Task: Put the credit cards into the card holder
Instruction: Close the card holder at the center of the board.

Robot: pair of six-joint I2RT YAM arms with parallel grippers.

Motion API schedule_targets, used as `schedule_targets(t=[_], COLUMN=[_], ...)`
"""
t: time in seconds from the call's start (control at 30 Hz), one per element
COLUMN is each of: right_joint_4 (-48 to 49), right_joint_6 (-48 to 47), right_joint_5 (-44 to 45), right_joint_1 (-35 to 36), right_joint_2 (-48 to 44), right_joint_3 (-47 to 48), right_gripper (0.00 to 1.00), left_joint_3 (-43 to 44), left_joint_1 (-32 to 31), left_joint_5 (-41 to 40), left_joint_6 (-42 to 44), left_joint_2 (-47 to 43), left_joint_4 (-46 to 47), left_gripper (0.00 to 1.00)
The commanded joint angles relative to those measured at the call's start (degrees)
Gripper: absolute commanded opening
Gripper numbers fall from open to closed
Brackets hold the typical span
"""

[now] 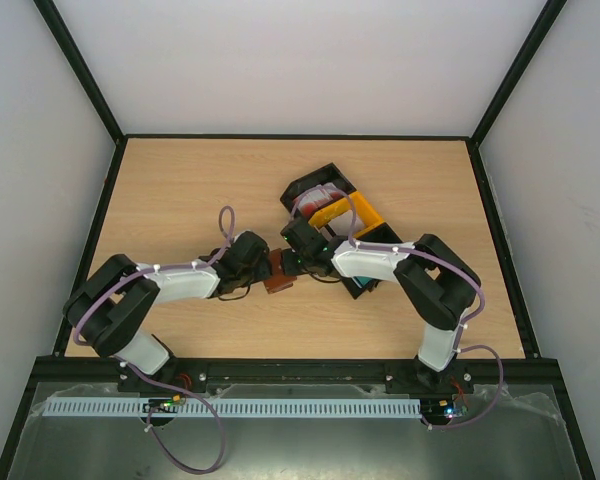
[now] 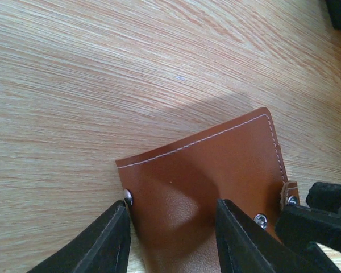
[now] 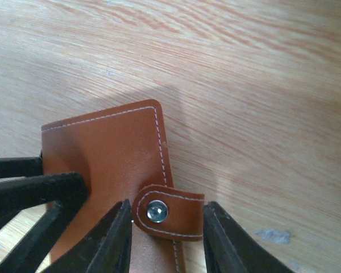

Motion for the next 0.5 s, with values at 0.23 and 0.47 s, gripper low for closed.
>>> schedule_targets(t=[0.23, 0.47], right_joint_4=[-5.85, -7.81], right_joint_6=[-2.36, -2.63], right_joint_5=[7.82, 11.59], right_joint_1=[2.00, 3.94], right_joint_2=[-0.56, 0.02], right_joint_3=[3.49, 5.01], right_gripper=[0.43, 0.52], left_joint_3=[-3.73, -3.98], left_joint_1=[-0.20, 0.21], left_joint_5=[5.08, 5.49], left_joint_6=[-1.66, -1.92], left_joint_2=[1.40, 0.64], left_joint_4=[-9.51, -9.25], left_gripper=[0.45, 0.46])
